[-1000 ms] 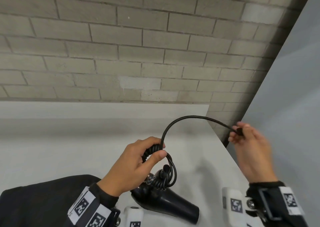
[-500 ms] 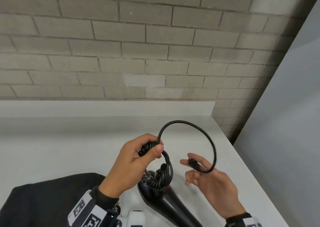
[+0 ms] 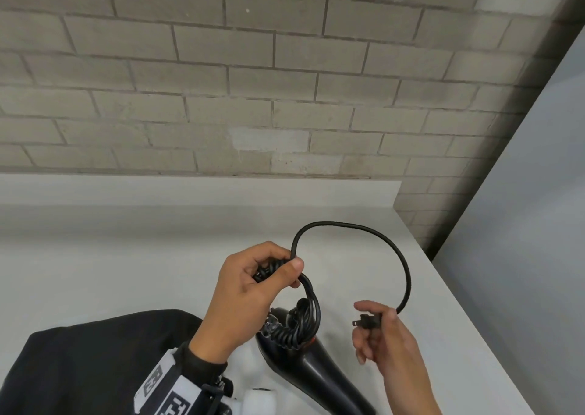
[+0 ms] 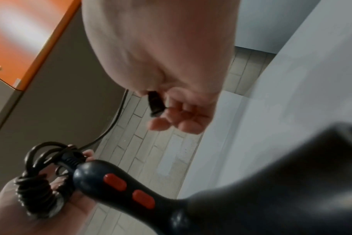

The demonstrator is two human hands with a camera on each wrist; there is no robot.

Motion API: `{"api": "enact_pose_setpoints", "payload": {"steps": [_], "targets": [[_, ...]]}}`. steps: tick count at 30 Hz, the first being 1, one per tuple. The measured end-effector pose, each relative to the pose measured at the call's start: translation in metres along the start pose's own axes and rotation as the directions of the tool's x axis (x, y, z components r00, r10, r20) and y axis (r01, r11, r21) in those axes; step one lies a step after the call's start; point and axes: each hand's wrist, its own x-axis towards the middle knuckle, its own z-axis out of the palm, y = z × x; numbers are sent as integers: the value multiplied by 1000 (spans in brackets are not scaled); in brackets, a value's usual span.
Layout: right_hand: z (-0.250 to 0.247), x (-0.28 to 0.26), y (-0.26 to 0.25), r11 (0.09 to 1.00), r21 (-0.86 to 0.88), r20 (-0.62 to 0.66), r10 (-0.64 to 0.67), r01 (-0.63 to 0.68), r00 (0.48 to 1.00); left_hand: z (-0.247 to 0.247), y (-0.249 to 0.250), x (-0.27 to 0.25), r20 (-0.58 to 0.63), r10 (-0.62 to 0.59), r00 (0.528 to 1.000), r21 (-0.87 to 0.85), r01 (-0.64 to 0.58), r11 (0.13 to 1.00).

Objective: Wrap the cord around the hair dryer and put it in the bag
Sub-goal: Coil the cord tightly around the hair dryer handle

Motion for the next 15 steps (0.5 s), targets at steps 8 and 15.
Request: {"api": "enact_pose_setpoints", "payload": {"steps": [8, 15], "targets": [[22, 1, -27, 974, -215, -82, -95, 75, 992, 3, 3, -6, -28, 19, 999, -59, -21, 998], [59, -2, -50, 999, 51, 12, -13, 12, 1000, 5, 2, -9, -27, 10, 1000, -71, -12, 997]]}}
